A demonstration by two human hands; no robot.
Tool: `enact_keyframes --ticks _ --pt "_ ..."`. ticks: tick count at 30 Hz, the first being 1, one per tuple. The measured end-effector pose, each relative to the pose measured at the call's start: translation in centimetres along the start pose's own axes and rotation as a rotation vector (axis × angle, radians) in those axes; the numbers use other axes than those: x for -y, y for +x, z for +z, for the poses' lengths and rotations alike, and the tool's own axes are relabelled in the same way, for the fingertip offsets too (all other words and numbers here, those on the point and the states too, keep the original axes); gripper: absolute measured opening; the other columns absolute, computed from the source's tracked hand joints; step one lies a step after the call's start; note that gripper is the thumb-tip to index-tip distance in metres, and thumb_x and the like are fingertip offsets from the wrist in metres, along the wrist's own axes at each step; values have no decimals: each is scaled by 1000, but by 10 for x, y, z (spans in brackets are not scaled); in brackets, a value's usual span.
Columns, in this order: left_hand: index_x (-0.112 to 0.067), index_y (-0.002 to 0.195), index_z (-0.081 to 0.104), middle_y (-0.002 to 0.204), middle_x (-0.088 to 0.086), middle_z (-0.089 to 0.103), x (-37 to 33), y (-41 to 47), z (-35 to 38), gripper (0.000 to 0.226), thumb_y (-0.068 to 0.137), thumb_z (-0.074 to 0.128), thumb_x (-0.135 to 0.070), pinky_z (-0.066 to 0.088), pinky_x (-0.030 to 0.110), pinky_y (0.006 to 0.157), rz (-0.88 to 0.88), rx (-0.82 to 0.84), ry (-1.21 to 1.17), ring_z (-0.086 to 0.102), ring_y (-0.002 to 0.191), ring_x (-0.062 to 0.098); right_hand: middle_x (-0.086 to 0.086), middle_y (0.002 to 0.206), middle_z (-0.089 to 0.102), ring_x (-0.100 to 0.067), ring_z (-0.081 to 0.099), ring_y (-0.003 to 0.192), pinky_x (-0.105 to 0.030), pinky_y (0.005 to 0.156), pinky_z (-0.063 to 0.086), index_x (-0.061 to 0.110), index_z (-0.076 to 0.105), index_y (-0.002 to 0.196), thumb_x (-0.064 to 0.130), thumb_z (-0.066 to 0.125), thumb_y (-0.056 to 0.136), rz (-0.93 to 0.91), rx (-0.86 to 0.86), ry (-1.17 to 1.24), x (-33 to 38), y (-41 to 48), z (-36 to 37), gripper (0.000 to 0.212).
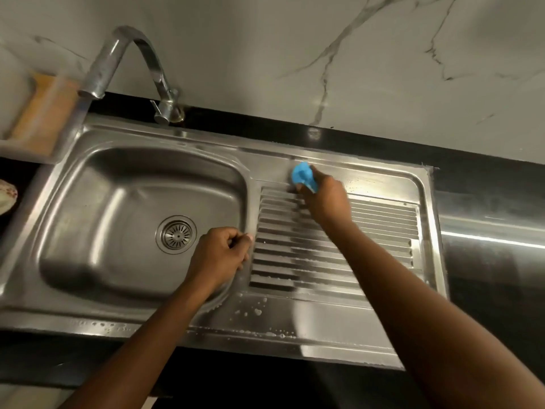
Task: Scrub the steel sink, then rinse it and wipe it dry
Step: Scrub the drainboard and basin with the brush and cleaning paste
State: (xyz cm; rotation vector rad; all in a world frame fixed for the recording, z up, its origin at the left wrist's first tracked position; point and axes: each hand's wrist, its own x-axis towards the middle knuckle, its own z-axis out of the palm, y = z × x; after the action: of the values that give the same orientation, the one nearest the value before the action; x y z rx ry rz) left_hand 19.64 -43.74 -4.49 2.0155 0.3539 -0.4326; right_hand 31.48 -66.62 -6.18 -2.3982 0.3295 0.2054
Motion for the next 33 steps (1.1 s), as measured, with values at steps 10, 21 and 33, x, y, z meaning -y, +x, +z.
enact_keyframes --ticks 10,21,33 --pt "-15 78 72 70 -1 75 11 -3 -13 32 103 66 -33 63 47 69 5 39 20 71 58 18 6 109 69 -14 69 98 -39 89 60 25 61 133 39 66 99 32 -63 139 44 12 30 37" --pt "-15 76 72 69 -4 76 7 -2 -12 33 104 65 -32 64 45 66 31 46 47 72 58 19 -1 112 72 -6 62 76 -21 68 49 20 63 132 36 66 100 95 -99 19 0 19 -23 36" --pt "-13 81 73 71 -1 76 11 -1 -11 31 103 66 -32 62 40 64 15 73 18 72 59 17 -3 128 70 -17 67 113 -30 91 52 14 62 136 31 68 99 302 -273 137 -74 9 -87 41"
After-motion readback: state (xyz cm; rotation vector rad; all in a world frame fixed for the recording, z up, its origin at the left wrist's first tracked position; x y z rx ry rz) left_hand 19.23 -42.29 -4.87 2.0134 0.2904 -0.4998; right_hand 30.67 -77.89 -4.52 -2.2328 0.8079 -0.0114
